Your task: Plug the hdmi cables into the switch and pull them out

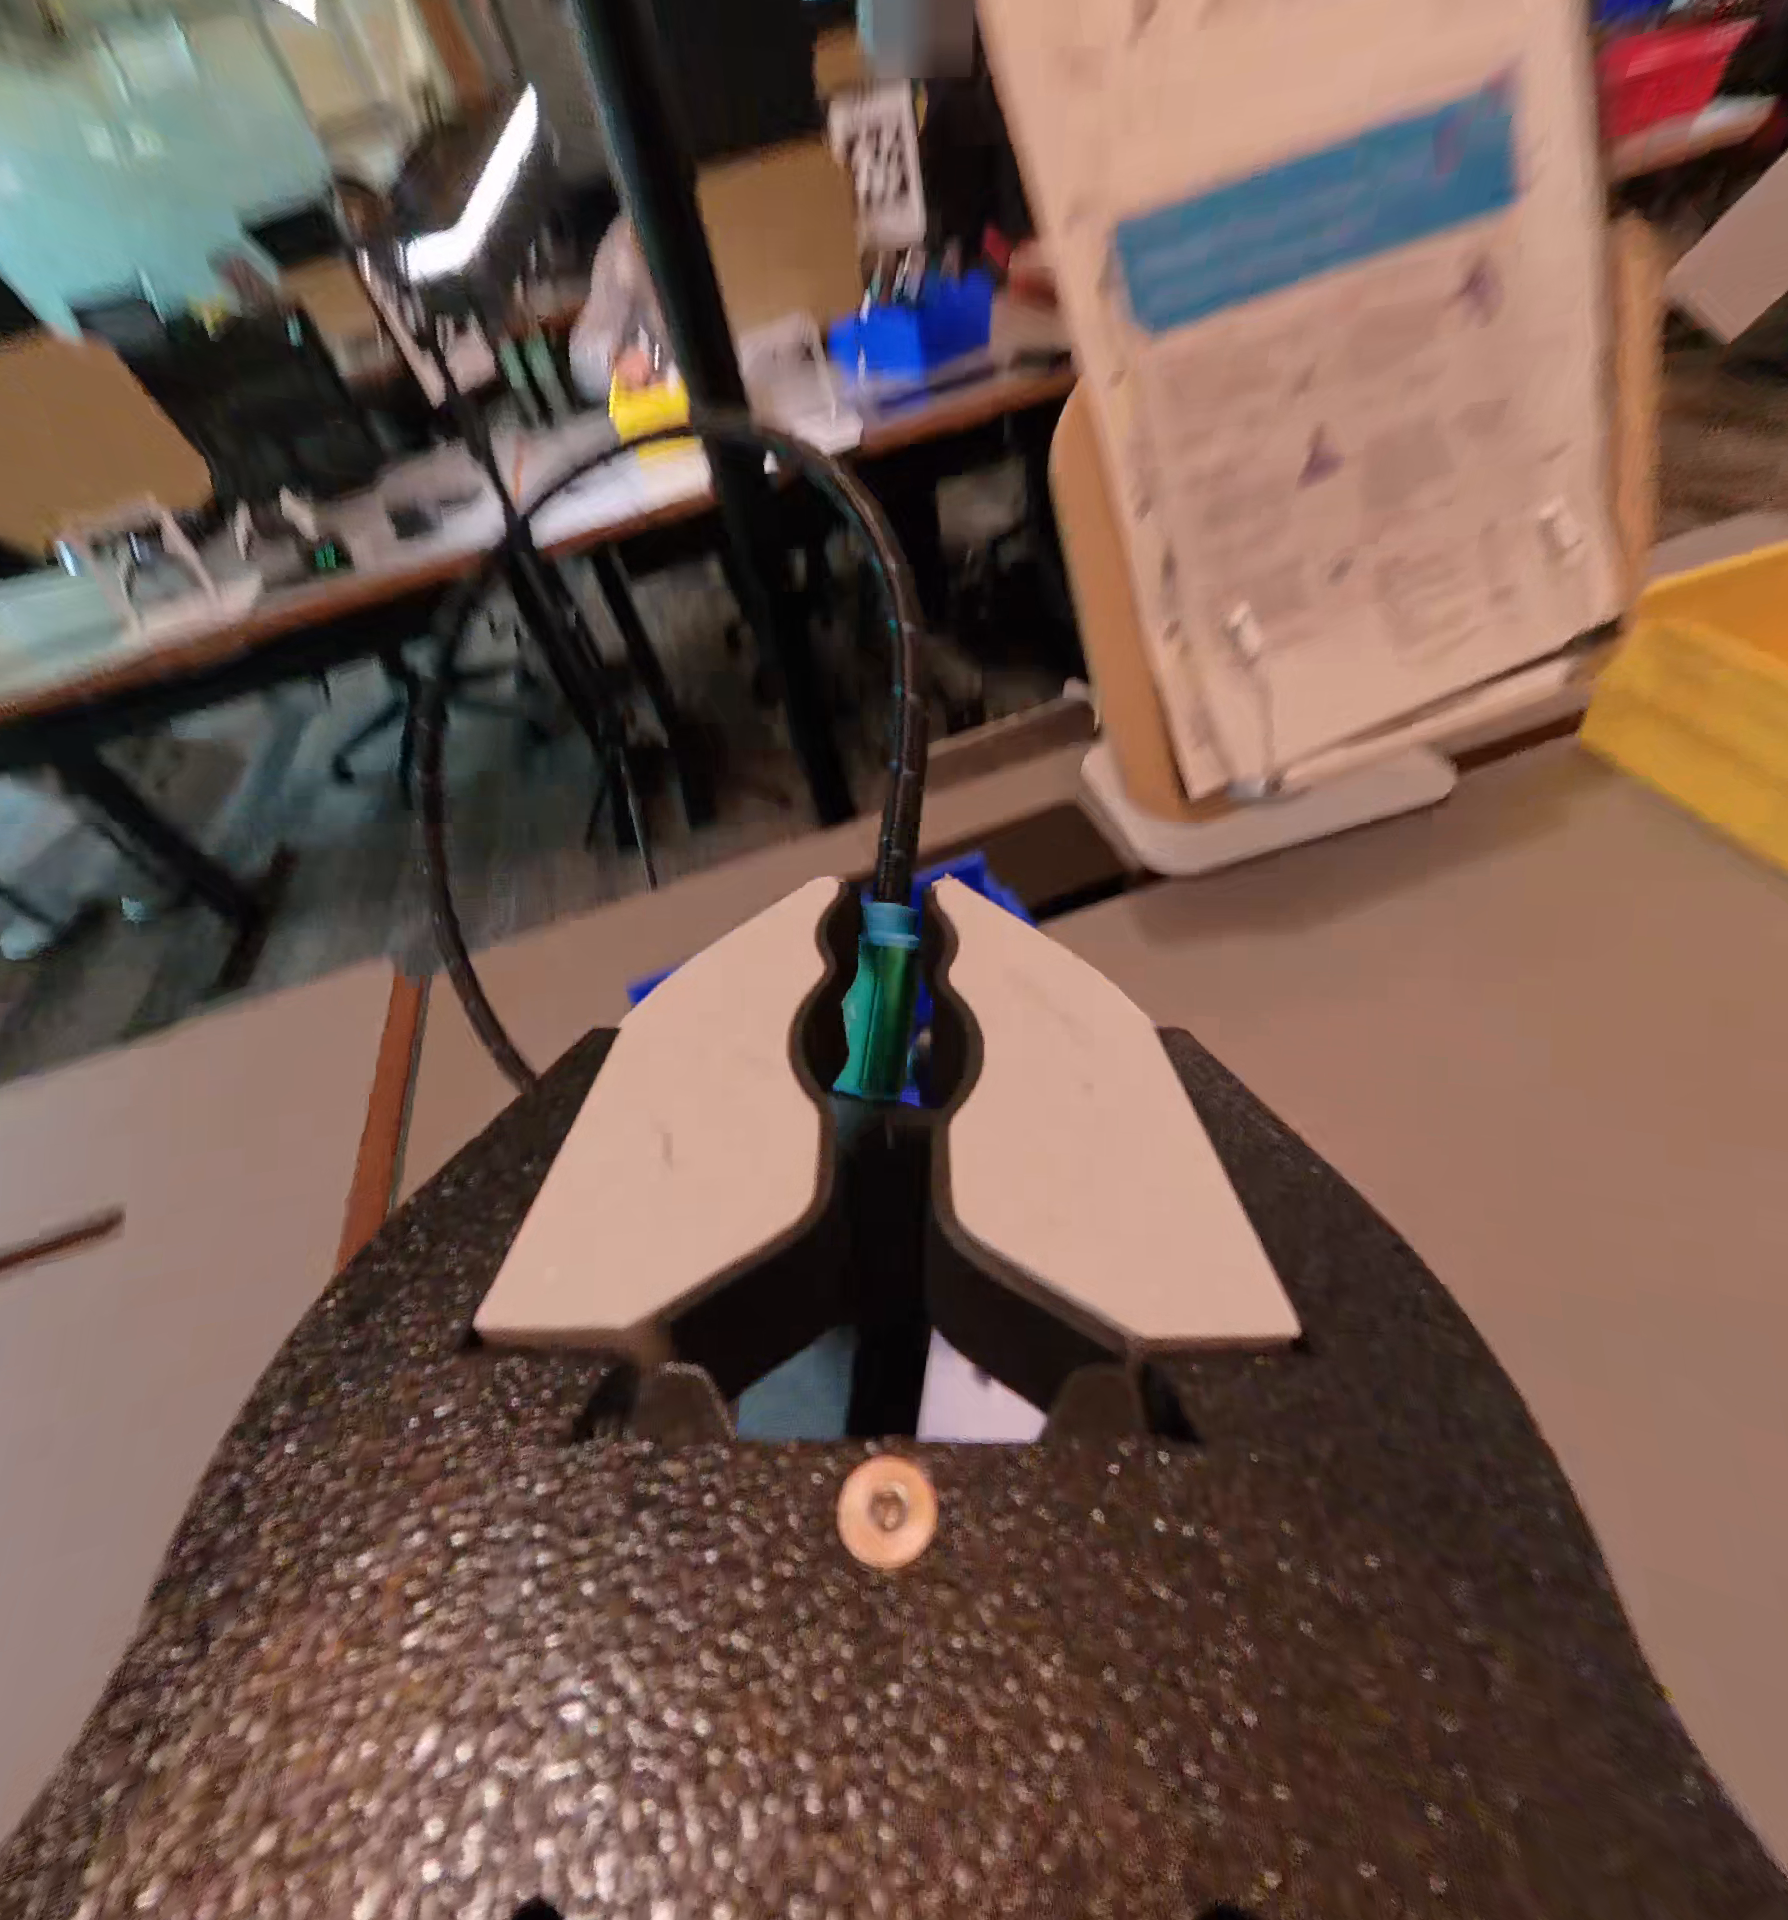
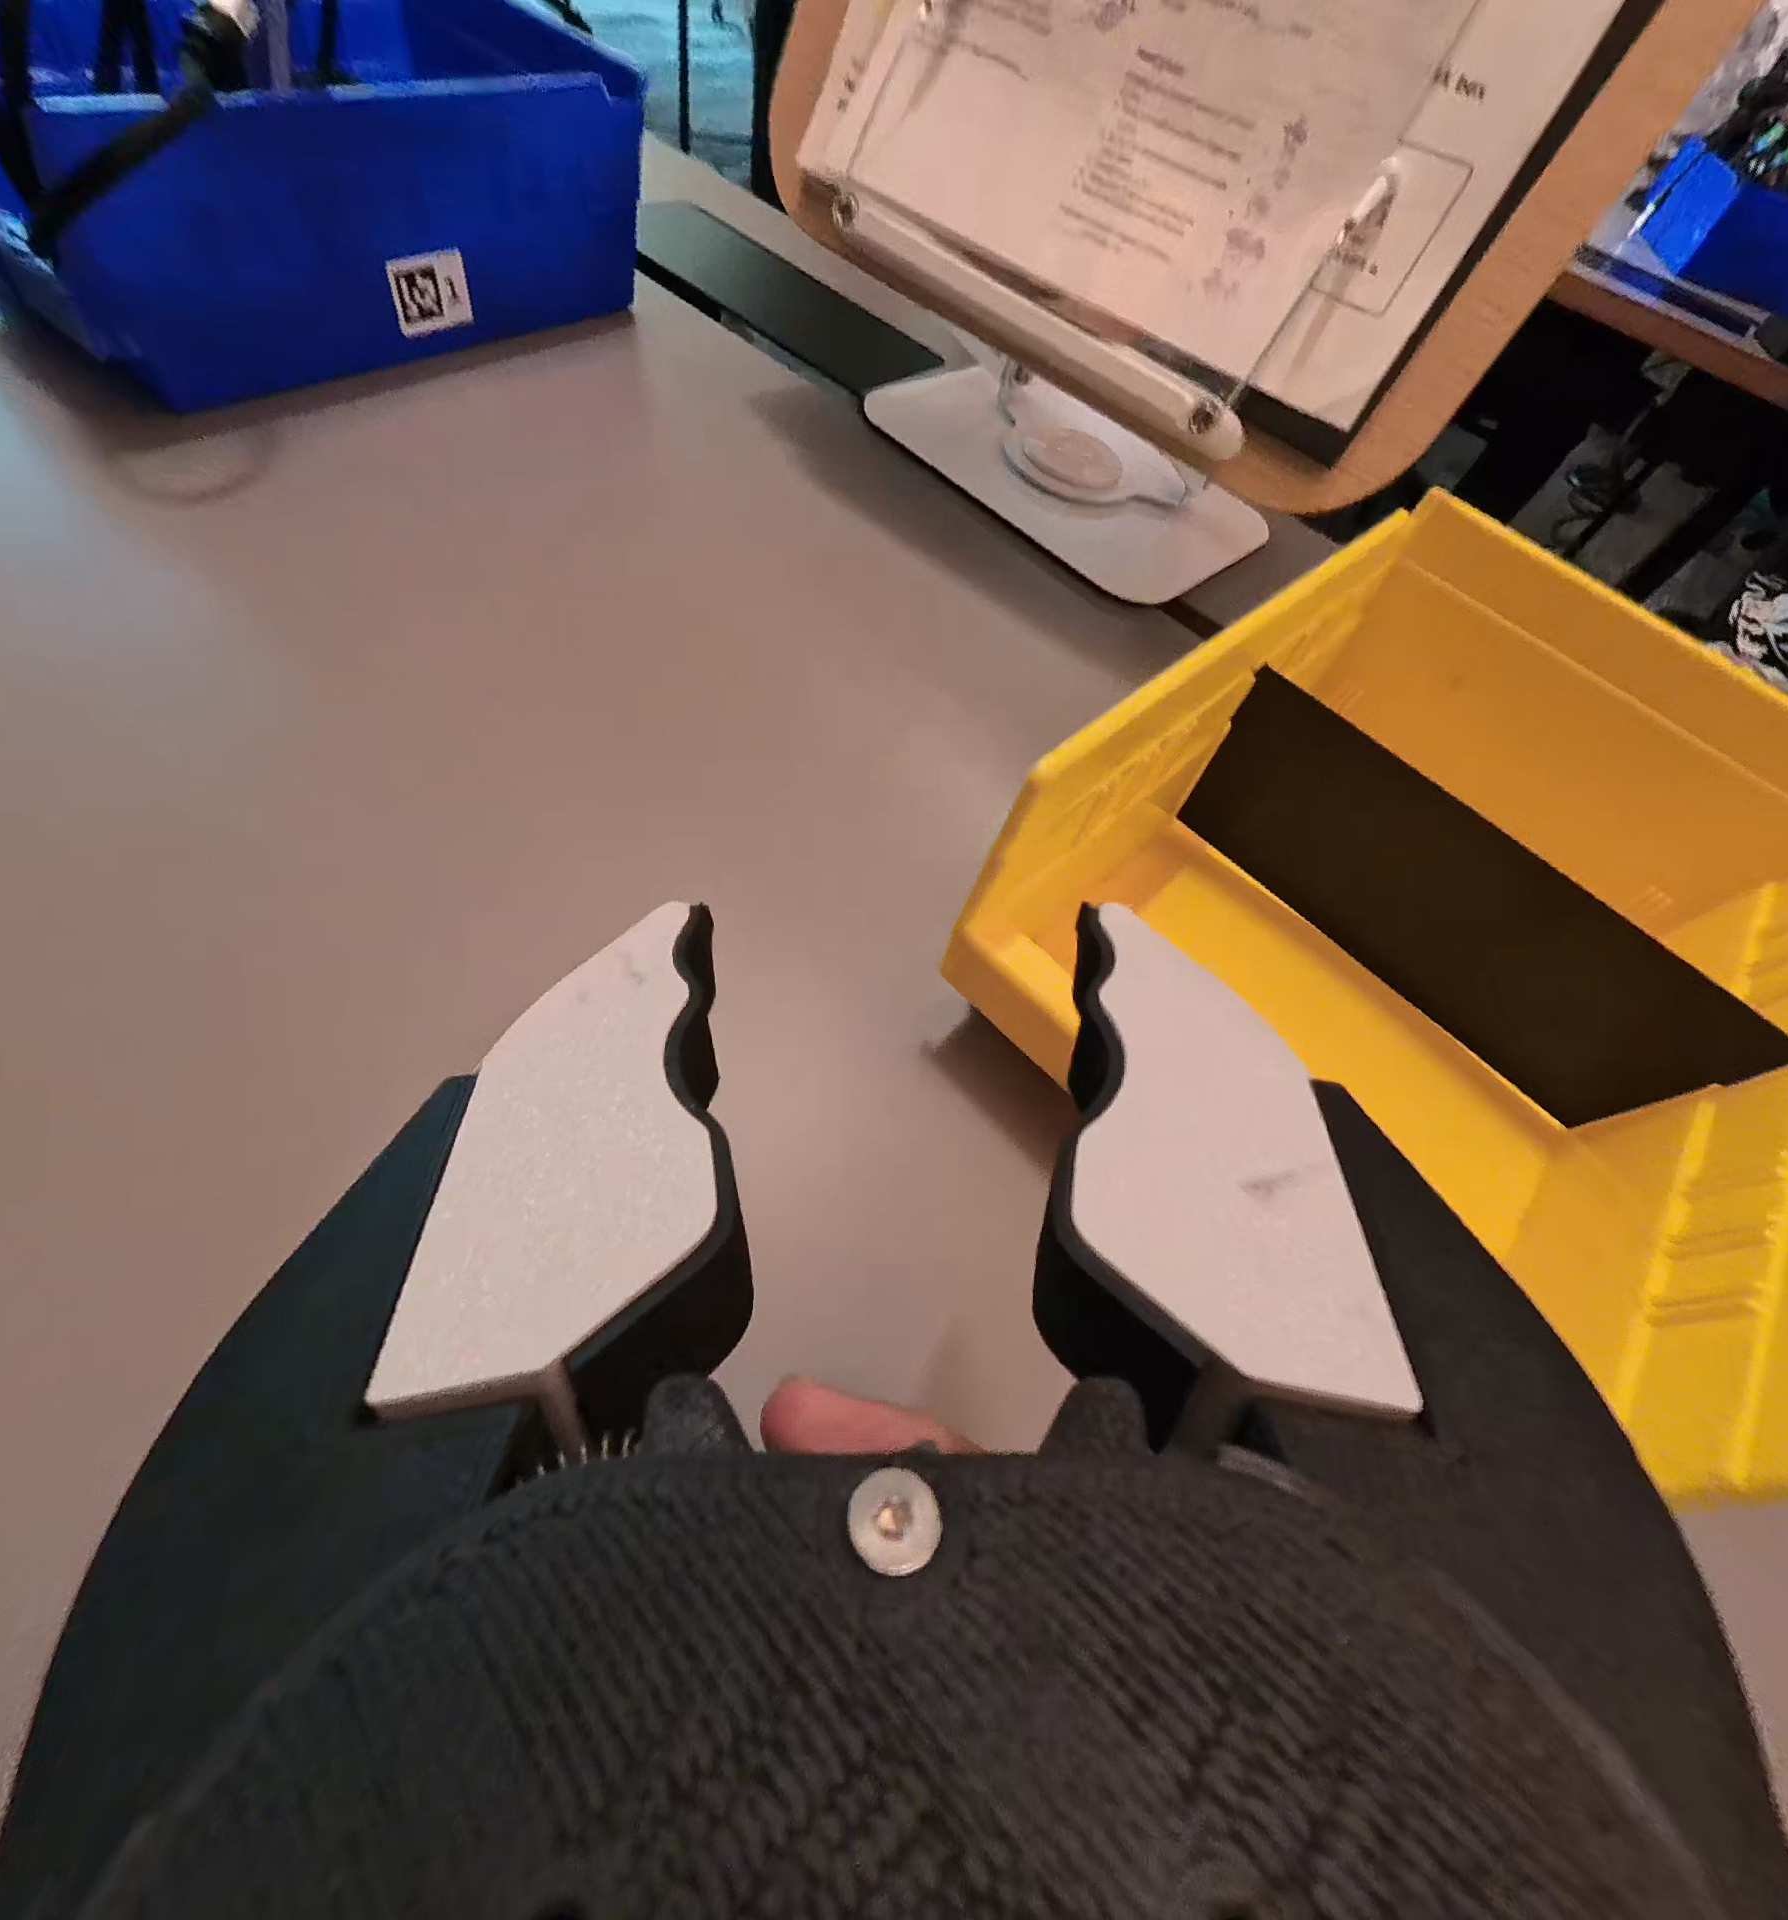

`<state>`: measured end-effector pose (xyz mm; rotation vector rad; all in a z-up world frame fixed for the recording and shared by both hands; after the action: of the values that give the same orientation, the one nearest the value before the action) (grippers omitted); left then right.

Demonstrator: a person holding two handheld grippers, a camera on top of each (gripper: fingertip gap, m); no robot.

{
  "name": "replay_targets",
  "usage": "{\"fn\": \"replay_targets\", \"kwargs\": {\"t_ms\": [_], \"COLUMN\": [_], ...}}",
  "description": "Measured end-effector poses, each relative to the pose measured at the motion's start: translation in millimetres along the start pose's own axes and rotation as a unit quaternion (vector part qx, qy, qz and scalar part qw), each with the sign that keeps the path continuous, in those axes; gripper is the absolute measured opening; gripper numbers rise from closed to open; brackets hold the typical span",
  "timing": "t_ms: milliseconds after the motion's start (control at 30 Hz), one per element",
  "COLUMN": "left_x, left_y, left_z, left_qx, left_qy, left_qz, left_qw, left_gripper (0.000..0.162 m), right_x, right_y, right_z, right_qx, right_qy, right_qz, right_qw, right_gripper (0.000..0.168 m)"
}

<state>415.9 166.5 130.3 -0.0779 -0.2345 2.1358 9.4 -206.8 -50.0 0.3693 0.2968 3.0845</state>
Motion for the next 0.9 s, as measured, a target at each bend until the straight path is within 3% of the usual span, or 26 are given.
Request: {"fn": "replay_targets", "kwargs": {"t_ms": [33,200,367,500,600,700,800,900], "left_x": [5.0,18.9,19.2,6.4,-9.8,-23.7,-32.6,-38.2], "left_y": [7.5,51.6,119.4,174.9,214.8,251.7,274.8,286.2], "left_z": [14.0,55.7,67.5,44.9,14.3,-19.3,-47.1,-65.8], "left_qx": [-0.017,-0.046,0.114,0.269,0.365,0.424,0.472,0.532], "left_qy": [0.029,0.129,0.216,0.23,0.213,0.183,0.182,0.197], "left_qz": [-0.007,-0.052,-0.24,-0.371,-0.427,-0.456,-0.44,-0.413], "left_qw": [0.999,0.989,0.939,0.859,0.799,0.761,0.742,0.713], "left_gripper": [0.01,0.01,0.01,0.01,0.01,0.01,0.01,0.01], "right_x": [-1.5,-9.2,-13.8,-26.7,-38.9,-43.9,-57.8,-81.6], "right_y": [-2.9,-20.0,-50.2,-90.9,-117.1,-138.4,-141.8,-136.9], "right_z": [3.7,15.8,40.2,52.0,56.5,61.1,51.3,29.5], "right_qx": [-0.001,-0.016,-0.021,-0.051,-0.083,-0.087,-0.088,-0.202], "right_qy": [0.011,0.046,0.112,0.155,0.191,0.225,0.194,0.149], "right_qz": [0.004,0.035,0.093,0.188,0.233,0.275,0.242,0.203], "right_qw": [1.0,0.998,0.989,0.969,0.95,0.931,0.947,0.946], "right_gripper": [0.067,0.066,0.065,0.067,0.064,0.061,0.059,0.059]}}
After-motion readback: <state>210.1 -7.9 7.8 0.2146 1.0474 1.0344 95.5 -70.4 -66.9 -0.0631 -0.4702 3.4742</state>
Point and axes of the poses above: each gripper's, where its closed fingertips meet, x back along the fingers, z out of its top, y = z × x across the jaws, the point moved 6 cm from there along x, back along the fingers, and after that the axes turned 11 degrees about y, right-handed, at the moved point
